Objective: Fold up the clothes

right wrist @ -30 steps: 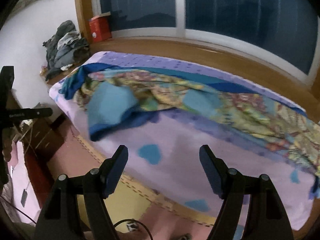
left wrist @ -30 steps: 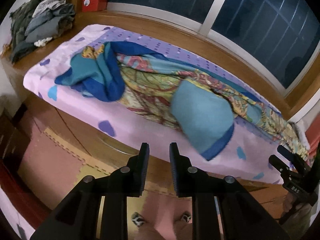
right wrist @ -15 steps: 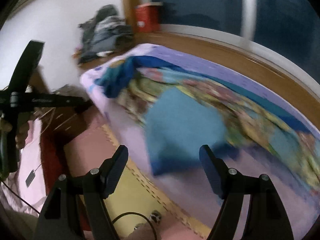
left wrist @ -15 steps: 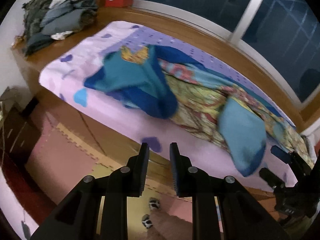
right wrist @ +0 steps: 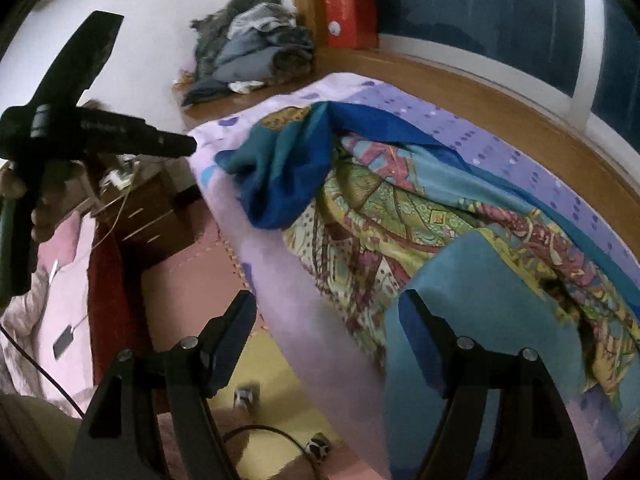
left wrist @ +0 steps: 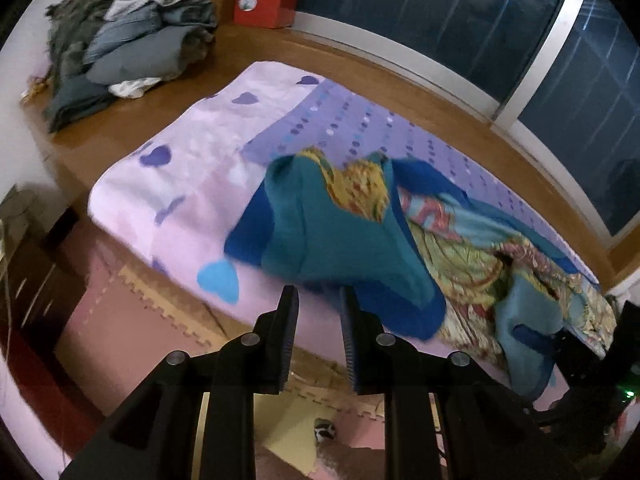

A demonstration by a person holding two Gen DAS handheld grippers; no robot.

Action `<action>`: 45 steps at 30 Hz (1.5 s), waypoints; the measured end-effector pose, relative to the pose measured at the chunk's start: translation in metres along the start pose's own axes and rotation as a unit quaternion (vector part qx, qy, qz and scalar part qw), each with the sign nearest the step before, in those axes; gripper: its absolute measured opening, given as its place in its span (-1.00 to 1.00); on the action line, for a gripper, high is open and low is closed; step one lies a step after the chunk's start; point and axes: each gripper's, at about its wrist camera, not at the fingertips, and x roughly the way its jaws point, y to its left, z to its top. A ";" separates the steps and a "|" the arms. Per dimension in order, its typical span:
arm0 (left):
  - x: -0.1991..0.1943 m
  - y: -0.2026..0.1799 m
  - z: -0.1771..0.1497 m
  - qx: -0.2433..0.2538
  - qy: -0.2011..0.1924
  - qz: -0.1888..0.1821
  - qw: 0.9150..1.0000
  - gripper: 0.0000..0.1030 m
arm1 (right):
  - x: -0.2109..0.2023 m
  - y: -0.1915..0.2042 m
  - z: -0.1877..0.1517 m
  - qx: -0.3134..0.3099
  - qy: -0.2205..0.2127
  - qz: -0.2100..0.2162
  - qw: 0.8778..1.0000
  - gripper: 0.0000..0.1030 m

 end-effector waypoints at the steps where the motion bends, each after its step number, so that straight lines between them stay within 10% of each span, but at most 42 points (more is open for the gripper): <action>1: 0.004 0.005 0.007 0.008 0.002 -0.009 1.000 -0.59 | 0.006 0.003 0.003 0.008 0.002 -0.006 1.000 0.45; 17: 0.051 0.037 0.080 0.218 0.079 -0.131 0.964 -0.37 | 0.066 0.060 0.067 0.139 0.000 -0.111 0.984 0.44; 18: 0.052 0.041 0.080 0.215 0.081 -0.134 0.964 -0.37 | 0.072 0.063 0.073 0.137 0.005 -0.108 0.985 0.21; 19: 0.054 0.045 0.081 0.212 0.083 -0.136 0.964 -0.37 | 0.077 0.065 0.079 0.136 0.011 -0.105 0.985 -0.43; 21: 0.056 0.053 0.082 0.207 0.086 -0.141 0.964 -0.37 | 0.086 0.069 0.092 0.127 0.020 -0.100 0.987 -0.90; 34: 0.066 0.103 0.126 0.173 0.075 -0.113 0.976 -0.37 | 0.155 0.045 0.254 0.054 -0.063 -0.033 0.996 -0.94; 45: 0.101 0.148 0.177 0.211 0.100 -0.147 0.961 -0.37 | 0.283 0.014 0.316 0.120 0.026 -0.106 0.987 -0.94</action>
